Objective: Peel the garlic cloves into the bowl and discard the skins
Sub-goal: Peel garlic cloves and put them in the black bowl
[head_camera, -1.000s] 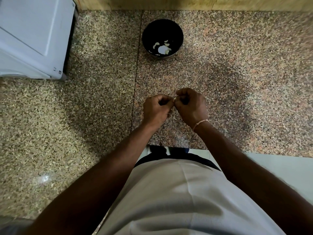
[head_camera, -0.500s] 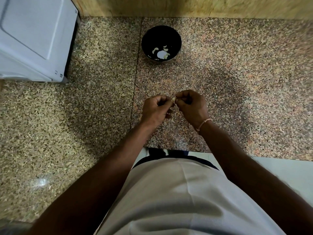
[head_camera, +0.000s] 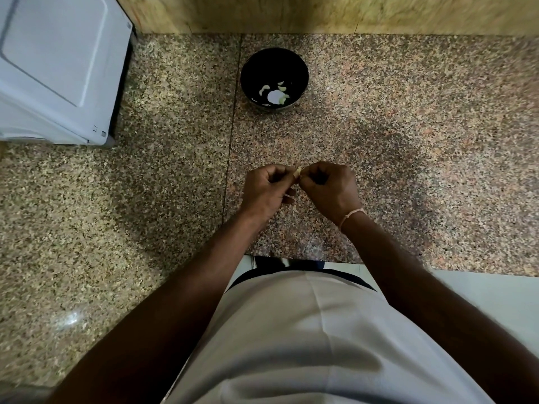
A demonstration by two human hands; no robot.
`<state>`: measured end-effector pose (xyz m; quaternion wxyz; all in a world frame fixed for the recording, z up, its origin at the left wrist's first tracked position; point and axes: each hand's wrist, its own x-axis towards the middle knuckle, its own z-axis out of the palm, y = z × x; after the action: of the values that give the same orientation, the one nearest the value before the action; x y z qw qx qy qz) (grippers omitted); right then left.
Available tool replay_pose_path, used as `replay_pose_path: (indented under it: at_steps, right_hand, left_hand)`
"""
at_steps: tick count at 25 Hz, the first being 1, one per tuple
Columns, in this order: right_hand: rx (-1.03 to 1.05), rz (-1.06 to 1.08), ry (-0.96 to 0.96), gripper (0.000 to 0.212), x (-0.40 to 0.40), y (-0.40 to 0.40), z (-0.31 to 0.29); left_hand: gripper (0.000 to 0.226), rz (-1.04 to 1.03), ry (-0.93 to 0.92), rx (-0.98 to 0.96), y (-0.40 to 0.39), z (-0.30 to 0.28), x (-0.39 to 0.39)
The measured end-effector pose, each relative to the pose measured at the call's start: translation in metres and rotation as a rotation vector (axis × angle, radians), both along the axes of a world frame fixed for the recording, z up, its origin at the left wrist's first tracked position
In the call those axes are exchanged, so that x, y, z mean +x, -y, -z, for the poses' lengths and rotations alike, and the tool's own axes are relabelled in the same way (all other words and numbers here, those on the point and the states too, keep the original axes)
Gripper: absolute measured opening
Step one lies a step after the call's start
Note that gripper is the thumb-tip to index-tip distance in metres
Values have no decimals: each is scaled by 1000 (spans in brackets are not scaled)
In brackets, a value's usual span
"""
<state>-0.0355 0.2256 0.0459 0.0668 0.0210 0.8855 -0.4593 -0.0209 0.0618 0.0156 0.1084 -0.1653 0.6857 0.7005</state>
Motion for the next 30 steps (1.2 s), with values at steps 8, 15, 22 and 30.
replay_pose_path:
  at_steps: [8,15,22,30]
  right_hand:
    - [183,-73,-65,15,-5,3,-6]
    - [187,-98,-85,15,-9,4,-1]
    - [50,-126,15,21,-13,0,7]
    - [114,-121,-20,17,-8,3,9]
  left_hand:
    - [11,63,-24,-75,2,-7,-4]
    - [4,60,-18,-20,6,-8,-4]
    - [6,91,23,62,12,-4,-9]
    - [15,41,23,1,8,-6,-9]
